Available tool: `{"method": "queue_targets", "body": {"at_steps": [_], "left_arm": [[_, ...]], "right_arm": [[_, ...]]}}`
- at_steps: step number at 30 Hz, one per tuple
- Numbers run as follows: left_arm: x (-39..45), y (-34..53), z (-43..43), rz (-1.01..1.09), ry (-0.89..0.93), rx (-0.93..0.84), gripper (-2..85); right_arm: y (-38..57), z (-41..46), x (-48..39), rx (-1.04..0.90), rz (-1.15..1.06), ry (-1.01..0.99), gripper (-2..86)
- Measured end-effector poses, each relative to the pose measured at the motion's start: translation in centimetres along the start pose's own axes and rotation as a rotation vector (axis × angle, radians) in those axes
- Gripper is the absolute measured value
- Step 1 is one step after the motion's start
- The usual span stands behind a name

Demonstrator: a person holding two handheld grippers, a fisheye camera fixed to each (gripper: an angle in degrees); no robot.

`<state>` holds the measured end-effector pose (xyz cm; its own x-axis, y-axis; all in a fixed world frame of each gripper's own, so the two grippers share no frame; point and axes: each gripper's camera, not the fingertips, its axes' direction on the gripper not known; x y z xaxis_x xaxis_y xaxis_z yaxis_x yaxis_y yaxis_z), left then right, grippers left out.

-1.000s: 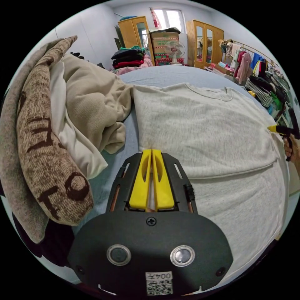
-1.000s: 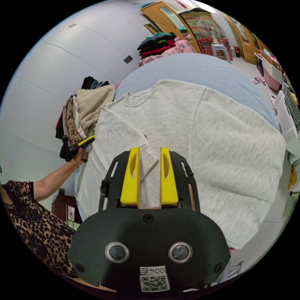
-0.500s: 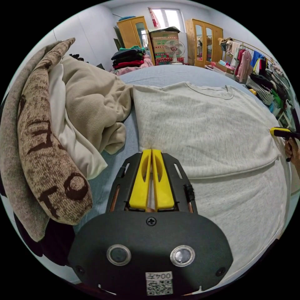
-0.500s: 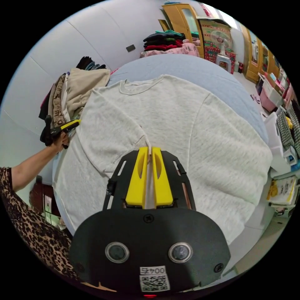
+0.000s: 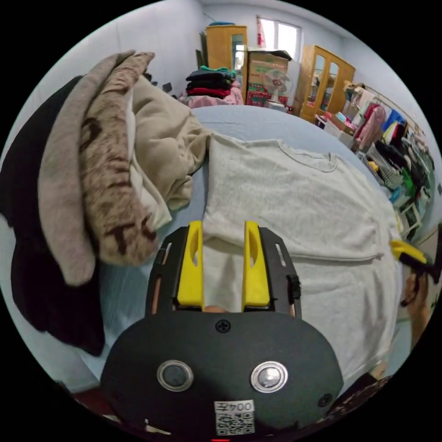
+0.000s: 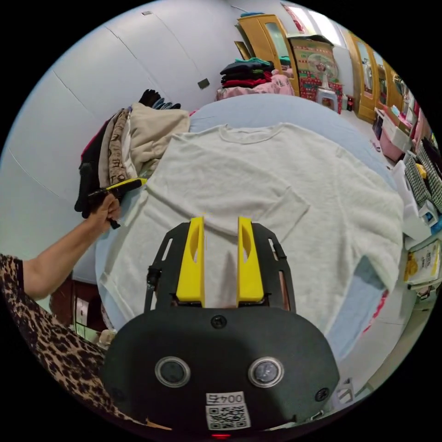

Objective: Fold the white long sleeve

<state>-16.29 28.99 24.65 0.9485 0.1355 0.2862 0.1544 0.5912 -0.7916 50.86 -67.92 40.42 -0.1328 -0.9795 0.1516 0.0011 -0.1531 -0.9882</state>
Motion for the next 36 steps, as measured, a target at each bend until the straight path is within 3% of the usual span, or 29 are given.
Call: {"method": "queue_targets", "body": {"at_steps": [6, 11, 15, 19, 26, 32, 36], "left_arm": [[5.7, 7.9, -6.4, -0.159, 0.139, -0.05, 9.1], [9.6, 12.1, -5.4, -0.429, 0.103, -0.3, 2.0], [9.5, 13.3, -3.1, -0.594, 0.14, -0.454, 0.7], [9.3, 12.1, -2.8, -0.705, 0.144, -0.44, 0.3], [11.2, 11.6, -2.7, -0.732, 0.073, -0.35, 0.2], [11.7, 10.5, -2.1, -0.674, 0.048, -0.334, 0.3], [10.6, 11.2, -1.7, -0.76, 0.115, -0.305, 0.3]], "right_arm": [[-0.1, 7.0, -9.5, -0.141, 0.119, 0.03, 11.4], [0.2, 10.6, -13.3, -0.304, 0.278, -0.037, 10.0], [0.1, 12.7, -14.4, -0.35, 0.363, 0.022, 4.5], [-0.9, 15.2, -14.8, -0.39, 0.496, 0.141, -0.1], [-0.9, 15.6, -15.6, -0.278, 0.728, 0.123, -0.7], [-2.5, 16.3, -18.0, -0.281, 0.7, 0.178, -0.7], [-3.3, 16.4, -18.8, -0.291, 0.711, 0.172, -0.7]]}}
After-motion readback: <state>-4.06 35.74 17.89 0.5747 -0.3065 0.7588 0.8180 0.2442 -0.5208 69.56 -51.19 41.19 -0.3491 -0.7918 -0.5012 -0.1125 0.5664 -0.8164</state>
